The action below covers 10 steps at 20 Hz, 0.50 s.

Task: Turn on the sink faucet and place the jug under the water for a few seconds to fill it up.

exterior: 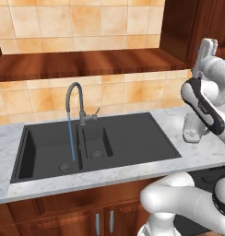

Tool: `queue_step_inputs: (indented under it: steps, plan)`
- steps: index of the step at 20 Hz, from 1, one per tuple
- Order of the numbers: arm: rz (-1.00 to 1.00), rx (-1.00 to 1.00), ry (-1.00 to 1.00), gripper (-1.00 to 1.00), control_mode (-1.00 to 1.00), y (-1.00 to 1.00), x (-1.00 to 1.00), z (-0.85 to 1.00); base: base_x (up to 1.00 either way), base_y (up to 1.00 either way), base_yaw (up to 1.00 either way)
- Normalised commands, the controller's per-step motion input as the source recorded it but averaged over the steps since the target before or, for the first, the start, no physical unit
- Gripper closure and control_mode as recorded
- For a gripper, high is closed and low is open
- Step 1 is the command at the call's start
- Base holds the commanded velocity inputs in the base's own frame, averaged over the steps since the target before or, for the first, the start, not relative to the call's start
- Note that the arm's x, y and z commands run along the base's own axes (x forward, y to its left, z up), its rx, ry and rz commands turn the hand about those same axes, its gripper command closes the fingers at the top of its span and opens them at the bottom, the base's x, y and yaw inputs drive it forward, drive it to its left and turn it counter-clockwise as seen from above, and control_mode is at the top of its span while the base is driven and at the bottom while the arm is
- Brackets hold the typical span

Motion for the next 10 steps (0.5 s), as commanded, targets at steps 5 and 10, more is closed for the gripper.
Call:
queue_step_inputs:
  steps: [5,10]
  plan:
    - [-0.08,-0.16,-0.01,-1.00,-1.00,-0.76,-0.92,-0.05,0.00,0.00,0.00]
    - [-0.09,-0.33,-0.01,-1.00,-1.00,-0.57,-0.95,-0.87,0.00,0.00,0.00]
